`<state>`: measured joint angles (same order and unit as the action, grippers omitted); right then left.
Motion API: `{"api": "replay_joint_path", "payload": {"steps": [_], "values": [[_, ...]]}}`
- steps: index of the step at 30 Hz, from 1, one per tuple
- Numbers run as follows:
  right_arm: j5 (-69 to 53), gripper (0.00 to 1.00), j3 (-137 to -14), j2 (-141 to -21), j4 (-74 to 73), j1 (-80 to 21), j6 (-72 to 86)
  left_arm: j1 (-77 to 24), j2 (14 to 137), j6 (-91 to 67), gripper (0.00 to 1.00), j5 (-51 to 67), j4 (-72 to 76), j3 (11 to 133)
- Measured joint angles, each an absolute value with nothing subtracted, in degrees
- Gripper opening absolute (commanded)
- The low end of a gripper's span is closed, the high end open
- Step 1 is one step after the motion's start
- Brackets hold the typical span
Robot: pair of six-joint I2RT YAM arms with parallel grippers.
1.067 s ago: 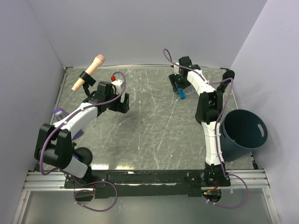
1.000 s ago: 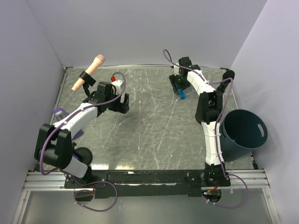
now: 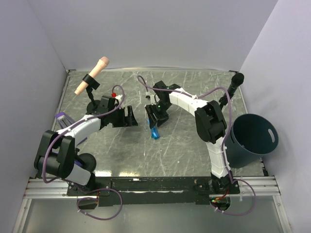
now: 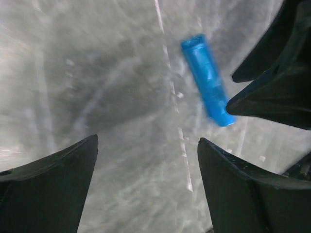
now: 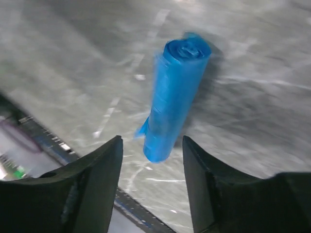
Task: Put the trash bags into the trash bin
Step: Move the trash bag to the center of the board, then unfold the trash bag at the center of the board.
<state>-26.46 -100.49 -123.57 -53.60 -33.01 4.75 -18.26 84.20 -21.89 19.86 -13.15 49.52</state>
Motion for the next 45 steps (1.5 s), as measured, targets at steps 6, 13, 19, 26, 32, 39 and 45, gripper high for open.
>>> {"api": "replay_joint_path", "payload": {"steps": [6,13,19,26,32,39,45], "values": [[-29.8,0.58,-98.0,-118.1,-52.6,-30.8,4.7,-18.2,87.2,-27.3,0.73,26.8,-9.8,47.7],[-28.9,0.55,-95.9,-110.6,-52.6,-23.3,1.1,-18.9,93.2,-32.2,0.71,30.0,-4.8,47.3],[-27.2,0.54,-95.9,-111.2,-52.6,-23.4,0.1,-19.5,99.0,-34.8,0.53,32.6,-3.1,49.5],[-25.1,0.53,-91.3,-111.0,-51.3,-23.7,-0.1,-22.0,105.2,-36.6,0.31,34.7,-1.1,55.1],[-23.1,0.52,-86.2,-107.9,-51.5,-23.6,-0.6,-25.7,109.3,-37.4,0.01,37.3,-0.1,62.3],[-22.0,0.52,-85.1,-104.6,-51.2,-22.6,-1.5,-28.4,109.6,-37.2,0.01,40.3,2.9,65.7],[-23.1,0.61,-85.2,-105.7,-50.7,-22.4,-1.0,-27.8,105.5,-34.1,0.39,36.8,-1.0,61.6]]}}
